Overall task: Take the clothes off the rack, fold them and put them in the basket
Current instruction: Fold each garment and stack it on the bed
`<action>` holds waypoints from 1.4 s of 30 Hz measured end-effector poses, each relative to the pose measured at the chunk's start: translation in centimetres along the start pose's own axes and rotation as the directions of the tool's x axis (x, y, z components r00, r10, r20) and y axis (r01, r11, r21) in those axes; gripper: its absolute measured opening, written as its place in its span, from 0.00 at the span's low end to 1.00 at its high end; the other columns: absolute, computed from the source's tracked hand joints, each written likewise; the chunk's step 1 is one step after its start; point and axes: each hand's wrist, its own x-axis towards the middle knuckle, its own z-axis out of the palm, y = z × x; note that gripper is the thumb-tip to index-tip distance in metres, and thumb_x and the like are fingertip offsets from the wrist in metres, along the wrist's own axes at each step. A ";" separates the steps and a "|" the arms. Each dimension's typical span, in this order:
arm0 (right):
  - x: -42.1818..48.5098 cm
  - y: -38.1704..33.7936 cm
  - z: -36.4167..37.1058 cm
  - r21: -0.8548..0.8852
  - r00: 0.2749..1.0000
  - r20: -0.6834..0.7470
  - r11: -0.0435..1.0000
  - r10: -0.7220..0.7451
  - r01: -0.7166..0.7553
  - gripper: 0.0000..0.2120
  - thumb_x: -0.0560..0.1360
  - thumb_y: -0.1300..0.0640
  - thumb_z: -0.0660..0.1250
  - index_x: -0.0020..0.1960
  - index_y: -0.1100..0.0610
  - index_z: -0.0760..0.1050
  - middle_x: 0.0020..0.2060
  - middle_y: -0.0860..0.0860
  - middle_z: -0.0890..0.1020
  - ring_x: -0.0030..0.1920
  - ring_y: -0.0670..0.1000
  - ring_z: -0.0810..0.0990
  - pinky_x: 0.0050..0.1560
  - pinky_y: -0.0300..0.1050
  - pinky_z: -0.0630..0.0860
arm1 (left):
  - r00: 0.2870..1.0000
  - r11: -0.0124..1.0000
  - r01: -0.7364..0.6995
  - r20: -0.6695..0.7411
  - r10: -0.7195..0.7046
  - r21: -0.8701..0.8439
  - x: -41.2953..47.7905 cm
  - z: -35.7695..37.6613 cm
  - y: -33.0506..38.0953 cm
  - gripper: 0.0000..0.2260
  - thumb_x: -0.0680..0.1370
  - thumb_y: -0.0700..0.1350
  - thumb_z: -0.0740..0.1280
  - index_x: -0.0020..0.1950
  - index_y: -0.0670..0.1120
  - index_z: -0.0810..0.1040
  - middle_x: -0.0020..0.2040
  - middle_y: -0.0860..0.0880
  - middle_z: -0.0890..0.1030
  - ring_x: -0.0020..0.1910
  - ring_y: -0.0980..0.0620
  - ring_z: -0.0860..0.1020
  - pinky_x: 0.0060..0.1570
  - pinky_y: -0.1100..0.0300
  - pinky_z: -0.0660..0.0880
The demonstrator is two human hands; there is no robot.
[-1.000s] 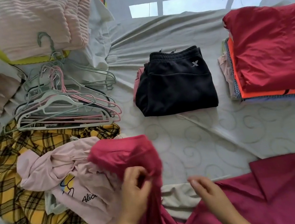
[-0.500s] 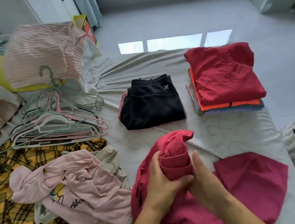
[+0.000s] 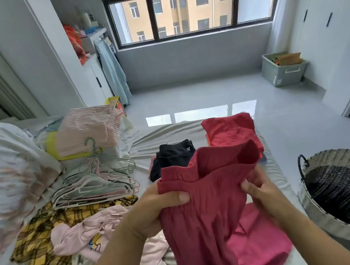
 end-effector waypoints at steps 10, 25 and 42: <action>-4.1 -14.2 2.7 -0.168 0.985 0.169 0.984 -0.026 0.055 0.35 0.52 0.47 0.82 0.55 0.61 0.78 0.48 0.56 0.84 0.47 0.53 0.84 0.41 0.39 0.80 | 0.972 0.931 -0.065 -0.188 0.140 0.358 -8.8 1.0 8.4 0.33 0.49 0.48 0.83 0.52 0.47 0.79 0.46 0.47 0.84 0.44 0.53 0.83 0.40 0.63 0.79; -9.4 -27.9 10.0 -0.453 0.983 0.183 0.886 -0.022 0.104 0.38 0.45 0.50 0.83 0.52 0.60 0.79 0.45 0.53 0.85 0.44 0.50 0.84 0.43 0.38 0.80 | 0.913 0.695 -0.132 -0.187 0.364 0.707 -17.7 -2.9 21.0 0.16 0.63 0.38 0.75 0.46 0.44 0.75 0.37 0.50 0.80 0.39 0.54 0.78 0.38 0.65 0.76; -14.3 -25.5 25.0 -0.586 0.964 -0.136 0.803 -0.230 0.109 0.05 0.73 0.59 0.69 0.48 0.58 0.79 0.41 0.52 0.81 0.41 0.49 0.79 0.45 0.41 0.76 | 0.804 0.782 -0.192 -0.362 0.472 0.593 -24.2 -8.8 23.5 0.04 0.77 0.36 0.65 0.48 0.44 0.71 0.43 0.45 0.75 0.35 0.52 0.73 0.34 0.61 0.73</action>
